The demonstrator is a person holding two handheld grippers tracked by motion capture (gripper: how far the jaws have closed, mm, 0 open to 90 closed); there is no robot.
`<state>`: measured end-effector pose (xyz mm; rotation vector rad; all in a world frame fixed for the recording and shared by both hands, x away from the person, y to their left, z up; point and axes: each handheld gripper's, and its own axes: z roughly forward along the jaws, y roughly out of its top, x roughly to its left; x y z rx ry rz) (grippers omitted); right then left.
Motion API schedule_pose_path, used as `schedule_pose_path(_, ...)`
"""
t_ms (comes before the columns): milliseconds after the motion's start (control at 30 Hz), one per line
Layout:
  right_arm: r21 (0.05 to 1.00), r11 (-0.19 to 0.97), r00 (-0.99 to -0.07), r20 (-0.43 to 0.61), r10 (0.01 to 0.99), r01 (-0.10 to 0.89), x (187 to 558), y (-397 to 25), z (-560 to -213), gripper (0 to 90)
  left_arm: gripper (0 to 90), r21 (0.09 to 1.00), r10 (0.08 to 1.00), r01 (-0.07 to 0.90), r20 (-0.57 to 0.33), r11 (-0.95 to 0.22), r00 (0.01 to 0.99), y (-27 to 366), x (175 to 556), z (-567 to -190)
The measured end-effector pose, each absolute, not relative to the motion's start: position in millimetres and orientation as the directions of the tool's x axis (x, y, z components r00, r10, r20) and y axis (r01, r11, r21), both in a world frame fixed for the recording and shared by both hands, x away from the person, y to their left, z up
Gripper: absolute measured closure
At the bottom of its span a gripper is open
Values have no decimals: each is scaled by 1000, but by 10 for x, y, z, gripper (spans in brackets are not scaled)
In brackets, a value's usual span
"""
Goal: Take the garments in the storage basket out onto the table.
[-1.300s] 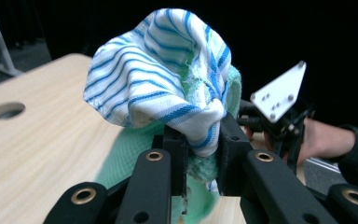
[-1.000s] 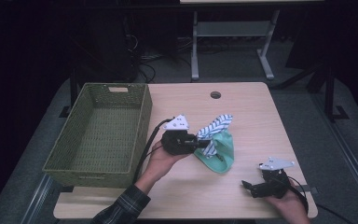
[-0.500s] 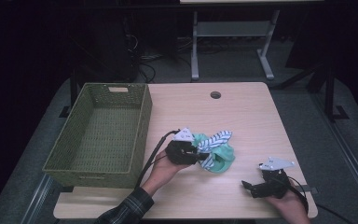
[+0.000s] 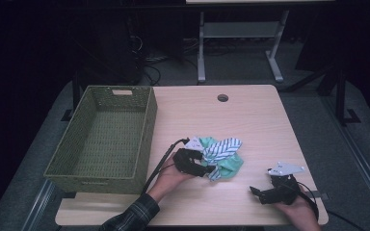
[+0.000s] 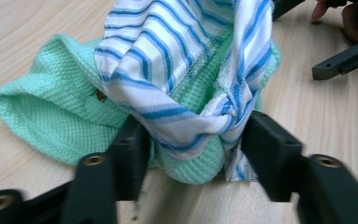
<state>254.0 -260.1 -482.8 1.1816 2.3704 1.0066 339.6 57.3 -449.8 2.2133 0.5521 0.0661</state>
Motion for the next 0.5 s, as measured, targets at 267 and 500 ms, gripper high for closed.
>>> schedule_pose_path(267,706,416,-615,35,788,573,2540,-2601,-4827,27,137,725,425,370,-117,-581,897,594,3335,-4457)
schedule_pose_path(500,705,415,-610,31,792,575,2537,-2607,-4798,102,128,723,438,355,-81,-593,895,729,3221,-4423)
